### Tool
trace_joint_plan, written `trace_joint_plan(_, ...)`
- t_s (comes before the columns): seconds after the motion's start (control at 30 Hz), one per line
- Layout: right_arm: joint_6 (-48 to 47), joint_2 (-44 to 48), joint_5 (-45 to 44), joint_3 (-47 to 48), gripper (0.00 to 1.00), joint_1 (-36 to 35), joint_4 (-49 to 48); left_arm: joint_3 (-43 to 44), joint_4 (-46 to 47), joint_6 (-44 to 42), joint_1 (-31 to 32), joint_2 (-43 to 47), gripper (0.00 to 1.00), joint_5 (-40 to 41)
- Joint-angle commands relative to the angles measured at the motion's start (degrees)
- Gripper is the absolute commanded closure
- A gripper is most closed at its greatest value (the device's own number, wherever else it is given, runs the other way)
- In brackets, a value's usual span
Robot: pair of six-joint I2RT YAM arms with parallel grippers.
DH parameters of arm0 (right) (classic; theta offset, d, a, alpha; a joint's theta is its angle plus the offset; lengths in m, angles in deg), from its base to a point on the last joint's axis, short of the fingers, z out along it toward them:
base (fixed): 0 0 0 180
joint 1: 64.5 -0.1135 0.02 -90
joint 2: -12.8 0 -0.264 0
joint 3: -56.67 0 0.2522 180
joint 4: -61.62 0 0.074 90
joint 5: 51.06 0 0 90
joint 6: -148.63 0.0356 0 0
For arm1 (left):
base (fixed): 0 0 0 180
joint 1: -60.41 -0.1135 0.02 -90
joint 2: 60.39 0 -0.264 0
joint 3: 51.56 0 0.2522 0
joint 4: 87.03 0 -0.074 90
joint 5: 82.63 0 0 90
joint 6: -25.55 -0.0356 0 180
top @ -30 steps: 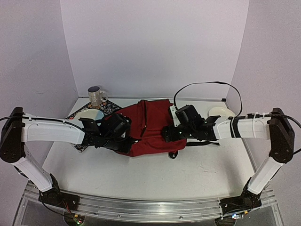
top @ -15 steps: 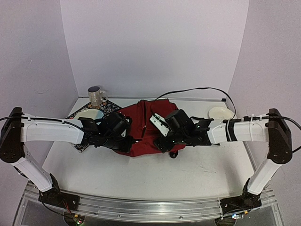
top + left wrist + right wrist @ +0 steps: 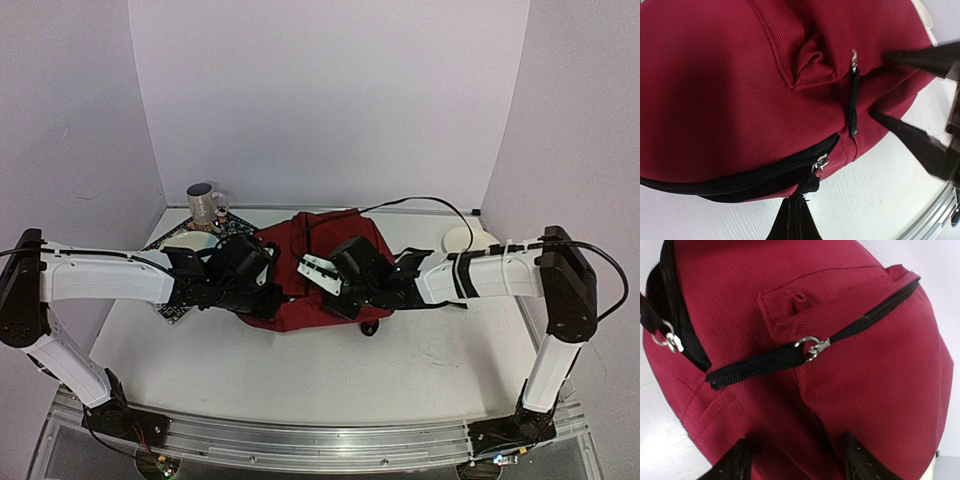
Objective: Pack the student bag
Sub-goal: Hold the largest pocket of the student bag, then zip the largest pocket of the bag in the student bag.
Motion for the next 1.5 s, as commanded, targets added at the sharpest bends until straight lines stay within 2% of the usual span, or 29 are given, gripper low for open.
trace_joint_plan(0.0, -2.09, -0.45, -5.13, 0.89, 0.7, 0.14, 1.08, -0.59, 2.08, -0.32, -1.13, 3.58, 1.0, 0.1)
trace_joint_plan(0.07, -2.01, 0.64, -5.66, -0.13, 0.88, 0.44, 0.75, -1.11, 1.99, -0.28, -1.5, 3.86, 1.0, 0.1)
trace_joint_plan(0.13, -1.77, 2.21, -6.47, -1.38, 0.96, 0.89, 0.64, -1.69, 1.93, -0.24, -1.86, 4.11, 1.0, -0.03)
trace_joint_plan(0.2, -1.54, 3.83, -7.3, -3.05, 1.0, 1.53, 0.61, -2.4, 1.95, -0.2, -2.26, 4.54, 1.0, -0.02)
trace_joint_plan(0.63, 1.77, 16.2, -8.32, -15.82, 1.0, 11.49, -1.53, -7.95, -0.11, -1.27, -9.29, 8.82, 1.0, 0.12)
trace_joint_plan(0.83, 6.32, 18.94, -5.98, -17.4, 1.0, 16.83, -2.59, -10.11, -0.91, -2.61, -12.06, 9.96, 1.0, 0.77)
trace_joint_plan(0.97, 8.78, 18.63, 4.48, -16.03, 0.92, 16.68, -2.09, -10.98, 3.34, -4.57, -11.98, 10.18, 1.0, -8.07)
trace_joint_plan(1.07, 11.4, 18.19, 7.43, -14.23, 0.78, 14.69, -0.93, -11.53, 6.26, -4.92, -11.83, 11.77, 1.0, -14.38)
trace_joint_plan(1.2, 17.86, 18.92, 9.03, -12.53, 0.45, 12.28, 1.31, -11.4, 6.91, -5.23, -11.62, 13.9, 1.0, -17.74)
trace_joint_plan(1.33, 29.69, 20.67, 9.96, -12.23, 0.21, 11.01, 4.4, -11.41, 7.57, -5.59, -10.2, 15.2, 1.0, -21.22)
trace_joint_plan(1.37, 33.75, 21.04, 9.71, -12.55, 0.17, 11.01, 4.85, -11.45, 7.65, -5.74, -9.48, 15.37, 1.0, -21.54)
trace_joint_plan(1.47, 40.71, 21.1, 7.71, -14.31, 0.15, 10.97, 5.48, -11.71, 8.0, -6.02, -7.35, 16.14, 1.0, -22.48)
